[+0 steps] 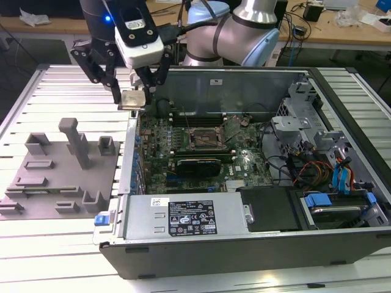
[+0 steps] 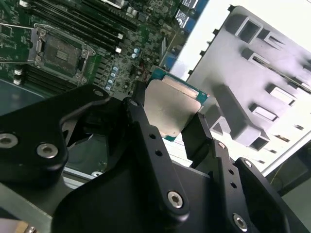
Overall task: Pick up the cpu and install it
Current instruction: 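Pick up the cpu and move it towards the insertion slot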
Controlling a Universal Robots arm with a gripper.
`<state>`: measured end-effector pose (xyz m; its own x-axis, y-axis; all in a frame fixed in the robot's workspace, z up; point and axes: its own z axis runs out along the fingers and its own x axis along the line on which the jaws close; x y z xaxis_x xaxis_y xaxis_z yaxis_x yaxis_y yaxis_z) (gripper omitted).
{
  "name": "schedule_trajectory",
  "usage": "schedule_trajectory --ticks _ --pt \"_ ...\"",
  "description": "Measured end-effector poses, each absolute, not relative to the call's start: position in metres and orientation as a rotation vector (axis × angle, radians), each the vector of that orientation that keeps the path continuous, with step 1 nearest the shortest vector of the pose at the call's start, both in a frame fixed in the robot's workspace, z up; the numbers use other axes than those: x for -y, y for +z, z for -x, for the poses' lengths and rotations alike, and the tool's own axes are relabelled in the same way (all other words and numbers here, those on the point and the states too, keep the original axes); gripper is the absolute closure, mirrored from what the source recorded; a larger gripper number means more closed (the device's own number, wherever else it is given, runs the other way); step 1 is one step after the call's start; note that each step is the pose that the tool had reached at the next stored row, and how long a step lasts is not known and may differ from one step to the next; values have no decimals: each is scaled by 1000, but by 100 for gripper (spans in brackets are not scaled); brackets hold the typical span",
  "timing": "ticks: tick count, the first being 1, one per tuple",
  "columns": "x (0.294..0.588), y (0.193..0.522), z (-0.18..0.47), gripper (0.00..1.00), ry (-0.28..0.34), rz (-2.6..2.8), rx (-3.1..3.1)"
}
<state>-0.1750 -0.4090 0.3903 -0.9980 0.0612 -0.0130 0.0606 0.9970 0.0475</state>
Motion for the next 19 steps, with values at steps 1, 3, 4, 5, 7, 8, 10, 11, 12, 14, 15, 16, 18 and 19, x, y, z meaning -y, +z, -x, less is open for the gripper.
schedule_trajectory --ticks 1,3,4,5,7,8,10,11,12,14,15,16,18,19 --pt "409 390 173 45 74 -95 -3125" --pt "409 390 171 45 74 -96 -3125" --pt "409 390 169 45 74 -95 -3125" --pt "409 390 167 45 74 -95 -3125" --pt "409 390 163 45 74 -95 -3125" --pt "409 390 162 45 74 -95 -3125" --pt "409 390 159 45 74 -95 -3125" --pt "409 390 156 45 74 -95 -3125" --pt "409 390 152 45 74 -95 -3125" --pt "409 390 148 45 74 -95 -3125" --pt "409 390 146 45 74 -95 -3125" --pt "409 390 143 45 74 -95 -3125" --pt "409 390 140 45 74 -95 -3125" --pt "409 390 138 45 74 -95 -3125"
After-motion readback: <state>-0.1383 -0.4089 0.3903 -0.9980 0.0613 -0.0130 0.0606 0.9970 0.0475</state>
